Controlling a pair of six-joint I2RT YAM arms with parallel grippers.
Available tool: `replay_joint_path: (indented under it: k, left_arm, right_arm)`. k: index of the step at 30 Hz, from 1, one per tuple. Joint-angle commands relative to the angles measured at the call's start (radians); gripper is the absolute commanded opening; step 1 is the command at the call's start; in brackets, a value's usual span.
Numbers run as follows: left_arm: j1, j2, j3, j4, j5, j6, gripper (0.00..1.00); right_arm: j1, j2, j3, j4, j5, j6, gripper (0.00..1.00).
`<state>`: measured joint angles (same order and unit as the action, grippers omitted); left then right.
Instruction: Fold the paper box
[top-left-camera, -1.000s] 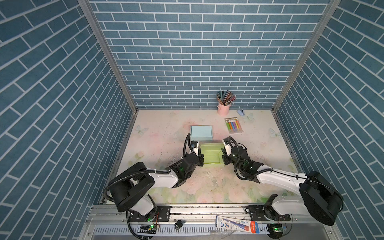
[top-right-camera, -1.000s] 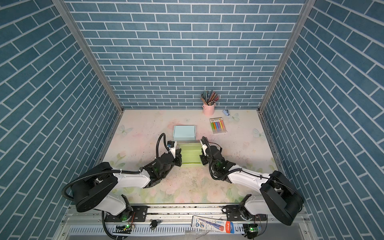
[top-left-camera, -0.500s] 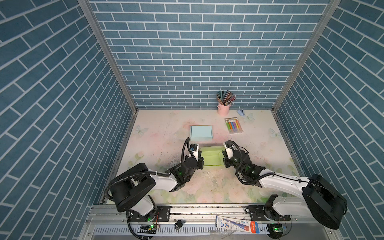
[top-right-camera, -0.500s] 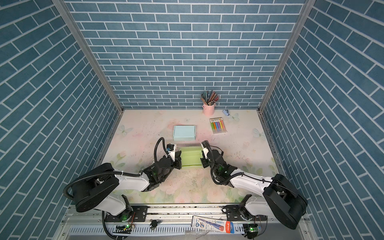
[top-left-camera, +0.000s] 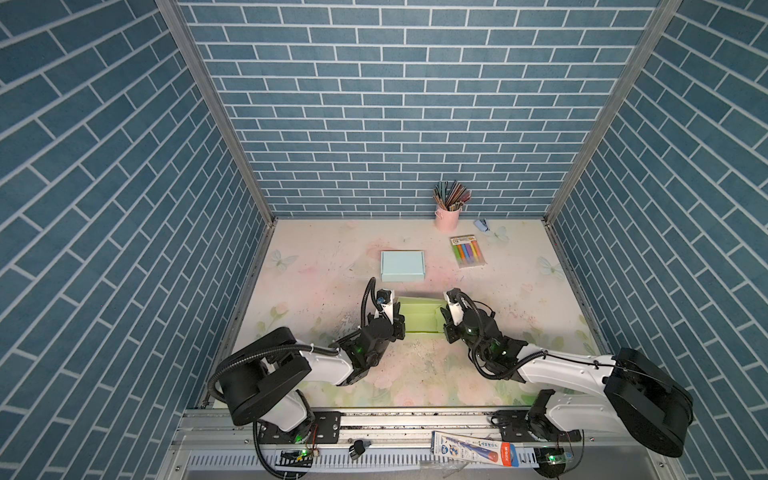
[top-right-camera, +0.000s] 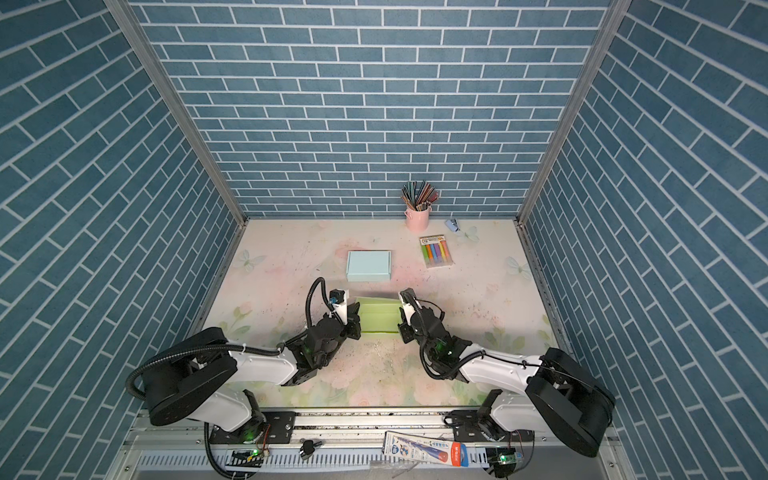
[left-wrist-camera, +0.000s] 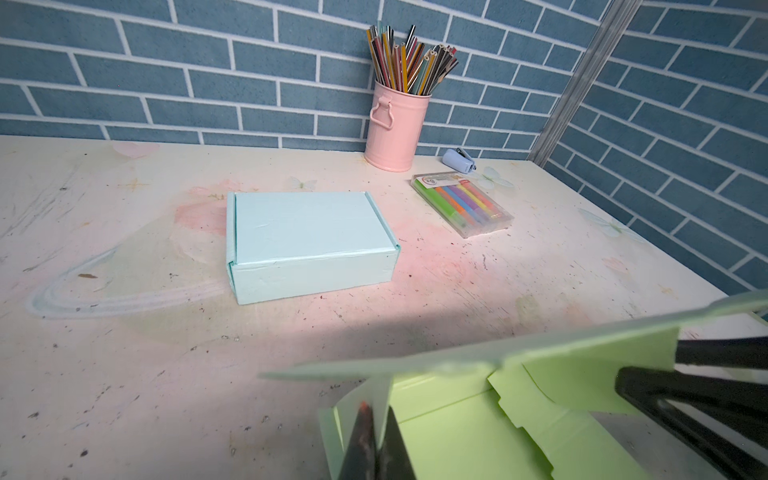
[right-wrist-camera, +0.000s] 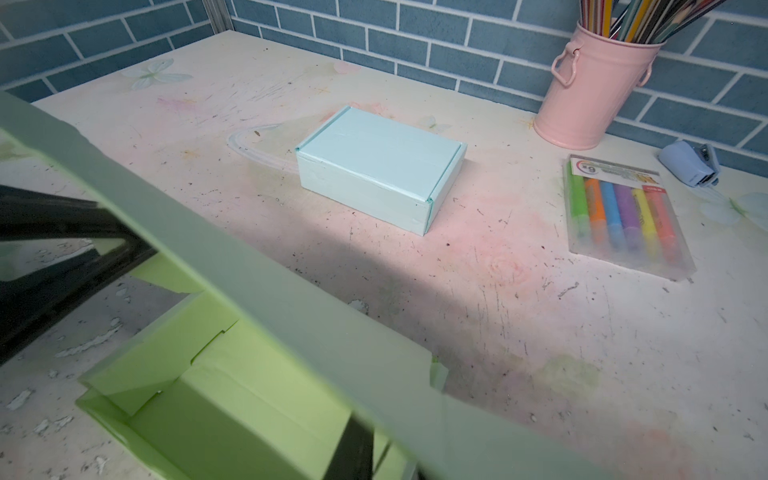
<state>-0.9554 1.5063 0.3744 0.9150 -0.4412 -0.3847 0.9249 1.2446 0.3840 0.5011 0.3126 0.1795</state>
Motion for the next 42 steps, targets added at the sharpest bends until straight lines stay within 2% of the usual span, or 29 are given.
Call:
replay_joint_path:
  k: [1,11,16,22,33,36,42]
  left_arm:
    - [-0.064,-0.021,0.000,0.094,0.165,-0.045,0.02]
    - [-0.085,0.018,0.015,0.075,0.149,-0.059,0.03]
    - [-0.104,0.038,0.026,0.056,0.129,-0.020,0.05]
    - [-0.107,0.082,-0.026,0.133,0.135,0.018,0.06]
    - [-0.125,0.115,-0.074,0.187,0.134,0.009,0.07]
    - [-0.125,0.127,-0.070,0.180,0.126,0.009,0.07]
    - [-0.126,0.155,-0.029,0.073,0.030,-0.032,0.07]
  right_arm:
    - [0.053,-0.018,-0.021,0.028,-0.113,0.021,0.19]
    - [0.080,-0.076,-0.054,0.027,-0.100,0.018,0.20]
    - [0.092,-0.092,-0.070,0.028,-0.101,0.026,0.20]
    - [0.107,-0.106,-0.091,0.028,-0.089,0.031,0.20]
    - [0.124,-0.109,-0.102,0.007,-0.055,0.053,0.21]
    - [0.124,-0.134,-0.117,-0.014,-0.045,0.079,0.25]
    - [0.124,-0.243,-0.199,-0.021,-0.039,0.158,0.51]
